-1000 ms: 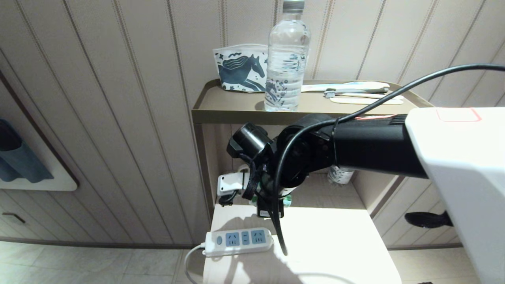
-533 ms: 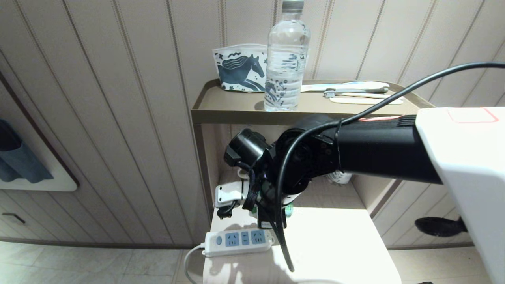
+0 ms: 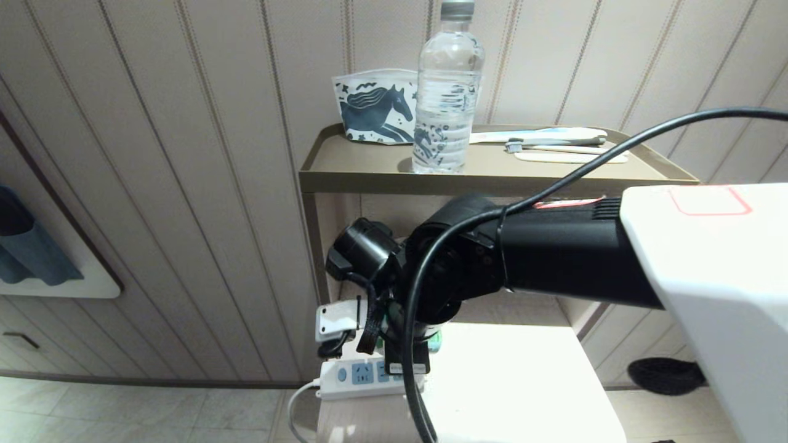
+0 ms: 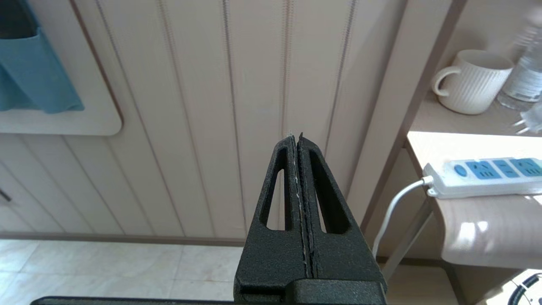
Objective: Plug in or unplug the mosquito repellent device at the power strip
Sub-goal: Insert the plug into the socket
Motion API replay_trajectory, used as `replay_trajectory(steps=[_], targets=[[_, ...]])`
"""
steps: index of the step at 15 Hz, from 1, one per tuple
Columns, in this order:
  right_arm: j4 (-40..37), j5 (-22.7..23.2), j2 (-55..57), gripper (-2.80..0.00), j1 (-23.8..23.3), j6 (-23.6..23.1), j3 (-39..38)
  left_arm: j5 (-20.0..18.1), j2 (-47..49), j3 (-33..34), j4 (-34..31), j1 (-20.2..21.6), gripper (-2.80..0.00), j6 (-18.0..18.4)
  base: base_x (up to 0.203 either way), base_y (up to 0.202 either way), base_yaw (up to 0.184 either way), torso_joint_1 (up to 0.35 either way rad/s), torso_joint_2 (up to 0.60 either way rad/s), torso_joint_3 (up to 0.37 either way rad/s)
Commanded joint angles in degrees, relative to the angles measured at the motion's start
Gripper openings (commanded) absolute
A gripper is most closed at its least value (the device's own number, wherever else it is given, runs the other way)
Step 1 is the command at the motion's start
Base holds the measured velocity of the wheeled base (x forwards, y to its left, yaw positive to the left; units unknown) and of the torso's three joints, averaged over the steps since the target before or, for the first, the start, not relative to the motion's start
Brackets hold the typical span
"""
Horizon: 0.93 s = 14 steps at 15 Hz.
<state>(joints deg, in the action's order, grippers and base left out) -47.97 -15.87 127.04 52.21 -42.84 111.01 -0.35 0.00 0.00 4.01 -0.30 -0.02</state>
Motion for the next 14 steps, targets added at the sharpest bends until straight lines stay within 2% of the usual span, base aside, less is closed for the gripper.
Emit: replay_trajectory(steps=[1, 5, 9, 14], targets=[[-0.11, -0.12, 2.57, -2.80, 0.49, 0.09, 0.87, 0.00, 0.00, 0.00, 0.03, 0.04, -2.80, 0.02, 0.000, 0.000, 0.000, 0.000, 0.00, 0.000], [0.17, -0.21, 4.27, -2.80, 1.23, 0.03, 1.04, 0.00, 0.00, 0.00, 0.03, -0.05, -2.80, 0.02, 0.000, 0.000, 0.000, 0.000, 0.00, 0.000], [3.58, -0.56, 5.81, -2.80, 1.49, -0.32, 1.22, 0.00, 0.00, 0.00, 0.03, 0.04, -2.80, -0.06, 0.000, 0.000, 0.000, 0.000, 0.00, 0.000], [3.34, -0.74, 6.20, -2.80, 0.80, -0.41, 1.22, 0.00, 0.00, 0.00, 0.03, 0.04, -2.80, 0.02, 0.000, 0.000, 0.000, 0.000, 0.00, 0.000]])
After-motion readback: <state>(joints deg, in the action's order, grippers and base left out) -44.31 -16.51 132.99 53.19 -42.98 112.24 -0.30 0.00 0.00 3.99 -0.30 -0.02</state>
